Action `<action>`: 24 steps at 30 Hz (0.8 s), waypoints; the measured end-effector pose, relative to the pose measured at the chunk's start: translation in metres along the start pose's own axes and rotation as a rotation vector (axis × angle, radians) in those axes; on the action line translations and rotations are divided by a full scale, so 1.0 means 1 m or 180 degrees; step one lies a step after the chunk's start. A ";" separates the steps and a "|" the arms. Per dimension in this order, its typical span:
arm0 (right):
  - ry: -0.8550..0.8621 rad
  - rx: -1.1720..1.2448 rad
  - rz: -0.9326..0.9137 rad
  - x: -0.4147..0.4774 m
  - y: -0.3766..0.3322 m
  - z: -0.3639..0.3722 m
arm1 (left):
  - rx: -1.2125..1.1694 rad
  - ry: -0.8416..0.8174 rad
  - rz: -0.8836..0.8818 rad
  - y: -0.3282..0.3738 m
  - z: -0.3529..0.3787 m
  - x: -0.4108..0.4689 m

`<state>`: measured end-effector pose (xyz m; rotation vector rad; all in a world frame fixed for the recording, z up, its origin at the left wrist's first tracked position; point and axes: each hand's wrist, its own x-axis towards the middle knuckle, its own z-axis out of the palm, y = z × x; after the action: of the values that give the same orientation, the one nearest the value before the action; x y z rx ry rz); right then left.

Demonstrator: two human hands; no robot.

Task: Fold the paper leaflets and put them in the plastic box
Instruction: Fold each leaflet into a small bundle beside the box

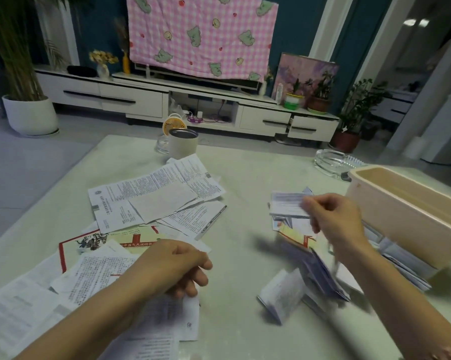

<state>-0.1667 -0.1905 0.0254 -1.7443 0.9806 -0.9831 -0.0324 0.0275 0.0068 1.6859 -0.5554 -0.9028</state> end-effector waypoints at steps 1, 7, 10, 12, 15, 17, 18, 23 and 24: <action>0.0079 -0.0256 -0.0027 0.008 0.006 -0.005 | -0.0062 0.0038 -0.0029 -0.001 -0.001 0.000; -0.0241 -0.2414 0.0222 0.030 0.047 0.005 | -0.0127 0.0029 -0.0075 -0.001 -0.001 0.001; -0.0547 -0.3299 0.0504 0.030 0.052 0.007 | -0.0024 -0.0046 -0.0044 -0.002 -0.001 -0.001; -0.0595 -0.3364 0.0356 0.031 0.050 0.005 | 0.0001 -0.0084 -0.0044 -0.003 -0.001 -0.001; -0.0786 -0.3139 0.0112 0.033 0.049 0.010 | 0.0064 -0.0116 -0.0068 -0.004 -0.002 0.000; -0.1010 -0.2924 0.0064 0.035 0.052 0.015 | 0.0076 -0.0131 -0.0101 -0.005 -0.002 0.000; -0.1140 -0.2835 0.0015 0.034 0.054 0.016 | 0.0076 -0.0129 -0.0122 -0.005 -0.002 0.001; -0.1515 -0.2780 -0.0082 0.040 0.061 0.018 | 0.0105 -0.0085 -0.0173 -0.006 -0.004 0.003; -0.1558 -0.2760 -0.0037 0.043 0.062 0.017 | 0.0110 -0.0084 -0.0188 -0.007 -0.004 0.003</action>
<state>-0.1477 -0.2428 -0.0289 -2.5230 1.1391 -0.0596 -0.0277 0.0294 -0.0006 1.7314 -0.5441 -0.9639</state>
